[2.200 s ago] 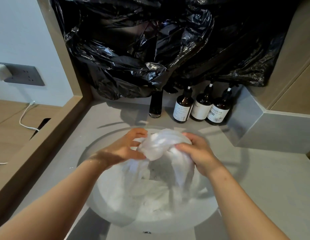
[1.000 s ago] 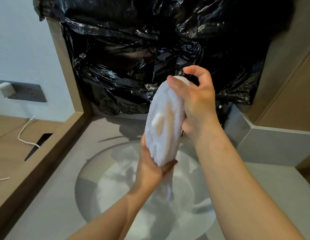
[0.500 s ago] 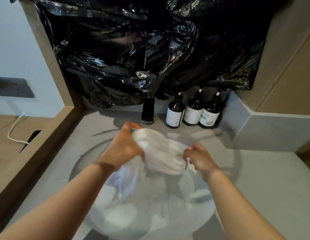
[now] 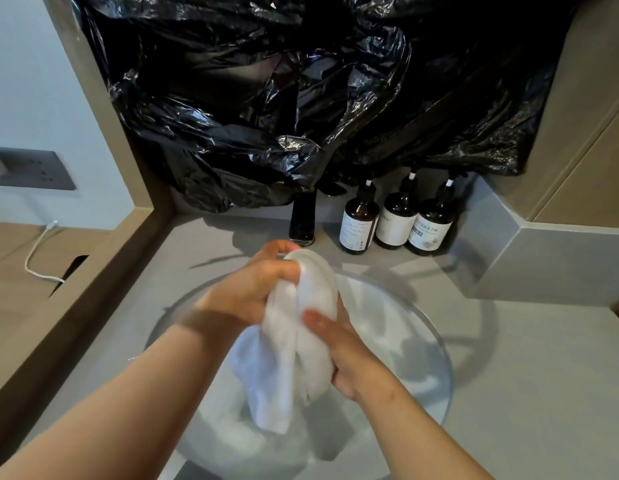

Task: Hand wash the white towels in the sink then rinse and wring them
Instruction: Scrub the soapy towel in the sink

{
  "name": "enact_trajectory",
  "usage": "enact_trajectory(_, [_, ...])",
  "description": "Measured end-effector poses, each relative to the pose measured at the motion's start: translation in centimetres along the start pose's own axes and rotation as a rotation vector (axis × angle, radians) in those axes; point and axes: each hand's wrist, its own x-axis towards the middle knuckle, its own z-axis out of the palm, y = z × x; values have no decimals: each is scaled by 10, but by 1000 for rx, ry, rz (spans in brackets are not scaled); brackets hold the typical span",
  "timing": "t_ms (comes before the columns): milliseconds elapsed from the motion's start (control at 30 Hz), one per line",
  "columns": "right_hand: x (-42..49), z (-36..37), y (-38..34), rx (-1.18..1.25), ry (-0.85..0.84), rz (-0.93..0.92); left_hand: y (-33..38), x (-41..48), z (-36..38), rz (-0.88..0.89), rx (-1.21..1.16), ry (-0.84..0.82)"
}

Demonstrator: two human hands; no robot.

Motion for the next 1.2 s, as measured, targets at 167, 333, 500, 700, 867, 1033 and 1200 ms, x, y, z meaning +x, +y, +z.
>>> enact_trajectory(167, [10,-6,13,501,192,287,-5,2,14,-37,-138,-44])
enact_trajectory(333, [1,-17,9,686,203,313,-30,-8,10,142,250,14])
enact_trajectory(500, [-4,-12,12,619,257,390,-46,-13,5,358,661,141])
enact_trajectory(700, [2,-9,4,671,325,367,-44,-13,6,76,660,115])
enact_trajectory(867, [10,-12,5,605,404,302,-53,-24,8,-100,51,-187])
enact_trajectory(1033, [28,-17,18,292,630,280,-60,-28,18,-126,-9,-210])
enact_trajectory(1200, [29,-23,8,187,443,300,-67,-31,16,-263,-66,-159])
